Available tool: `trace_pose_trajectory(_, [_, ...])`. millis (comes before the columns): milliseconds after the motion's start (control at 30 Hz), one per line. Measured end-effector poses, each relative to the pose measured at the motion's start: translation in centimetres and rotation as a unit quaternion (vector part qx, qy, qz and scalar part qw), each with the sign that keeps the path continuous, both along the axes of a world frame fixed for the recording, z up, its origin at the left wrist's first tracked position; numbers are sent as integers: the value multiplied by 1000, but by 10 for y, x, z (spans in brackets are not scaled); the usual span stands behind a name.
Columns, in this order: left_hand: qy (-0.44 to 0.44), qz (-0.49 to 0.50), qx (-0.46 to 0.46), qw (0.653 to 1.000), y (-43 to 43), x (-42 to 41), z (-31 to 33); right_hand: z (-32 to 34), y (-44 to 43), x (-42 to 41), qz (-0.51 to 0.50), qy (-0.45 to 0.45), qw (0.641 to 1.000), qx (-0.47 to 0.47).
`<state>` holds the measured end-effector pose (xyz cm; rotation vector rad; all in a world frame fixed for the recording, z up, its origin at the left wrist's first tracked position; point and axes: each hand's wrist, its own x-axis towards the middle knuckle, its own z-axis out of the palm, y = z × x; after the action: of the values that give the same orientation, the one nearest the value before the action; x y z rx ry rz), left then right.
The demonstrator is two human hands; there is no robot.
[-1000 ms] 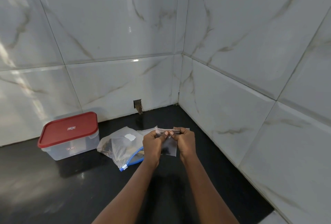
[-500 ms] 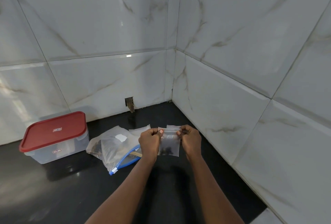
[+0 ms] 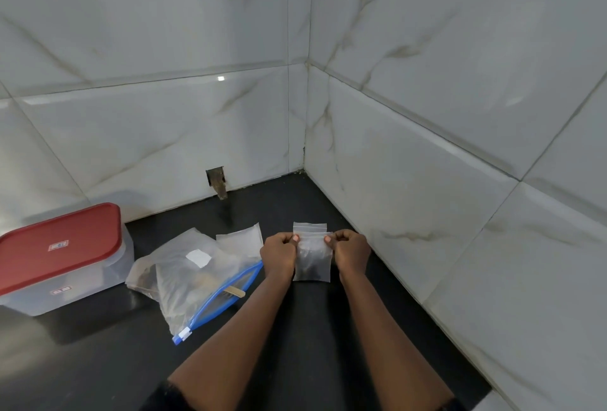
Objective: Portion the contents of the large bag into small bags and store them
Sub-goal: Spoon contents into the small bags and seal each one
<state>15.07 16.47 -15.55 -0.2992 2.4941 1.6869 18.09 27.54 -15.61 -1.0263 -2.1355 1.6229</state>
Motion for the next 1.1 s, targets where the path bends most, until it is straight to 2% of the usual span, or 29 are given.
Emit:
trace_pose_trajectory(167, [2, -19, -54, 998, 14, -17, -8, -15, 7, -15, -14, -16, 1000, -2])
trace_pose_trajectory(300, [-16, 1, -61, 998, 21, -25, -15, -26, 8, -25, -13, -29, 999, 11])
trace_pose_trajectory(500, [-15, 25, -44, 999, 21, -31, -14, -28, 6, -32, -26, -50, 997, 61])
trace_pose_trajectory(567, [7, 23, -38, 999, 18, -35, -11, -25, -3, -32, -40, -37, 991, 124])
trace_pose_trajectory(633, [29, 32, -35, 998, 12, -39, -5, -20, -18, -32, -6, -5, 985, 172])
trace_pose_trajectory(700, [43, 48, -36, 997, 5, -44, 1, -17, -35, -34, 65, 16, 983, 174])
trace_pose_trajectory(867, [37, 96, -46, 994, -23, -54, 5, -21, -78, -48, 228, -46, 956, 179])
trace_pose_trajectory(967, [24, 108, -61, 992, -38, -58, 4, -23, -95, -53, 256, -98, 939, 207])
trace_pose_trajectory(1100, [-3, 120, -74, 990, -51, -62, 3, -23, -105, -60, 234, -137, 933, 235])
